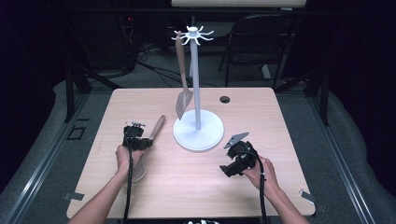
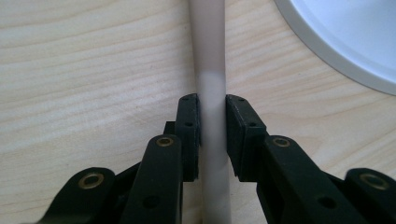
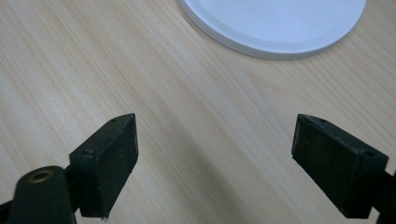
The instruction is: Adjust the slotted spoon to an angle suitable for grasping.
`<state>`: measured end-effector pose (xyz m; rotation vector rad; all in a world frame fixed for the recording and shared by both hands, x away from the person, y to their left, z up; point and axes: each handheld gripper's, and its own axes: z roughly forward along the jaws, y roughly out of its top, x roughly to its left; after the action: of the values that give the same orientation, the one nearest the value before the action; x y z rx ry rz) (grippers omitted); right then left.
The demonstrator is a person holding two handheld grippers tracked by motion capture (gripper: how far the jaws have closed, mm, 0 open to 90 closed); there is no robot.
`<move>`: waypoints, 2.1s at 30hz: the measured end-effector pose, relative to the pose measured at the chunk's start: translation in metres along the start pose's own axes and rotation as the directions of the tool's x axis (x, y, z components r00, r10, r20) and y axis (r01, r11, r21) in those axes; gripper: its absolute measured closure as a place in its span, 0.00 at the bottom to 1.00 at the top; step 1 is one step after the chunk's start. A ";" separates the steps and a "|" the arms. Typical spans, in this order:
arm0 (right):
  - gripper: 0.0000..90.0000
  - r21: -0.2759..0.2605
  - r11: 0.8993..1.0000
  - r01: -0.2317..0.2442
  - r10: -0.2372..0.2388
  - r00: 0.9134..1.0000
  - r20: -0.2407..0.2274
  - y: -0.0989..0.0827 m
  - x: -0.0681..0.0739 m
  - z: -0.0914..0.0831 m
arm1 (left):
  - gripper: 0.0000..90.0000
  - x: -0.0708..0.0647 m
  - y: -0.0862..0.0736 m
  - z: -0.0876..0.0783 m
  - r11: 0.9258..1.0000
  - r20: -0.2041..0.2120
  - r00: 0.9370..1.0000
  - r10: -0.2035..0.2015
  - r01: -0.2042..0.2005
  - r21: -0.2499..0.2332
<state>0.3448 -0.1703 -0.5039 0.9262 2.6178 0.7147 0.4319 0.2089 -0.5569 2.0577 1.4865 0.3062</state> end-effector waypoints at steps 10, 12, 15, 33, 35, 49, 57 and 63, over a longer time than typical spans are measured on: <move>0.16 0.001 1.000 0.009 -0.009 1.000 0.001 0.001 0.000 0.000 | 0.85 0.004 0.002 -0.017 0.998 0.023 1.000 -0.014 0.016 -0.061; 0.15 0.001 1.000 0.010 -0.010 1.000 0.001 0.001 0.000 0.000 | 0.85 0.003 0.002 -0.021 0.997 0.031 0.999 -0.015 0.017 -0.075; 0.16 0.004 1.000 0.015 -0.015 1.000 0.000 0.001 0.000 -0.001 | 0.85 0.003 0.002 -0.028 0.995 0.040 0.999 -0.006 0.010 -0.097; 0.16 0.014 1.000 0.021 -0.021 1.000 -0.006 0.002 0.001 0.001 | 0.85 -0.002 -0.003 -0.046 0.987 0.050 0.997 0.056 -0.048 -0.156; 0.16 0.017 1.000 0.025 -0.024 1.000 -0.007 0.002 0.001 0.001 | 0.85 -0.003 -0.001 -0.039 0.990 0.039 0.997 0.062 -0.056 -0.128; 0.16 0.027 0.999 0.018 -0.018 1.000 -0.011 0.001 0.000 0.004 | 0.85 -0.001 0.009 0.003 0.992 -0.003 0.998 0.064 -0.063 0.111; 0.16 0.033 0.999 0.020 -0.020 1.000 -0.017 0.002 0.001 0.006 | 0.84 -0.004 0.022 0.005 0.974 -0.019 0.994 0.104 -0.098 0.202; 0.16 0.018 1.000 0.013 -0.012 1.000 -0.019 0.002 0.002 0.007 | 0.82 -0.009 0.032 0.012 0.948 -0.041 0.987 0.152 -0.134 0.289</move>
<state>0.3470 -0.1655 -0.5088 0.9117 2.6484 0.7020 0.4598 0.1900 -0.5475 2.4124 1.4926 0.2244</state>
